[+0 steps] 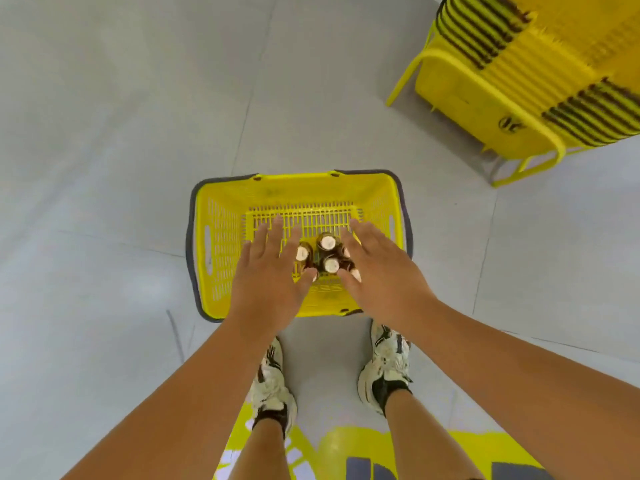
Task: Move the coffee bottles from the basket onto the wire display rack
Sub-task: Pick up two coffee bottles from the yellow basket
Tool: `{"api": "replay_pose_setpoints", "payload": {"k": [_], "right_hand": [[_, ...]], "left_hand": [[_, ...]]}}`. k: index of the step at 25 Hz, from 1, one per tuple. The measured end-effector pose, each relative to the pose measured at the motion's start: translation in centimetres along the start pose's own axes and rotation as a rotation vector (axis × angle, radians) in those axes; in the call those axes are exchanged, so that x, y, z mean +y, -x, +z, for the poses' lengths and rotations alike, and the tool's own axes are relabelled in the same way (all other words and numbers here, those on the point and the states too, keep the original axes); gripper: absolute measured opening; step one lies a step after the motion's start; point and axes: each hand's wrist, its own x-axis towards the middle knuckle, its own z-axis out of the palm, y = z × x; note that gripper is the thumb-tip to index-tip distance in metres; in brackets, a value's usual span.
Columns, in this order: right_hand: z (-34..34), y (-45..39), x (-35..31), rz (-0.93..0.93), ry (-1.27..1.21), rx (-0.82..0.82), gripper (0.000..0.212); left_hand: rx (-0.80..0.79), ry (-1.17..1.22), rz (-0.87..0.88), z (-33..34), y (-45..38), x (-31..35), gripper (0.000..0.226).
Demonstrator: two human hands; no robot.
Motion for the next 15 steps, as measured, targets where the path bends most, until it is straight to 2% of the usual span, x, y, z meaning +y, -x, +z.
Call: {"api": "replay_pose_setpoints", "payload": {"k": [6, 15], "right_hand": [[7.9, -5.2, 1.7, 0.12, -0.089, -0.065, 0.072], [13.1, -11.5, 2.2, 0.156, -0.175, -0.136, 0.077]], "left_hand": [[-0.134, 0.028, -0.049, 8.5, -3.5, -1.7, 0.078], [-0.207, 0.057, -0.089, 14.6, -8.4, -3.8, 0.081]]}}
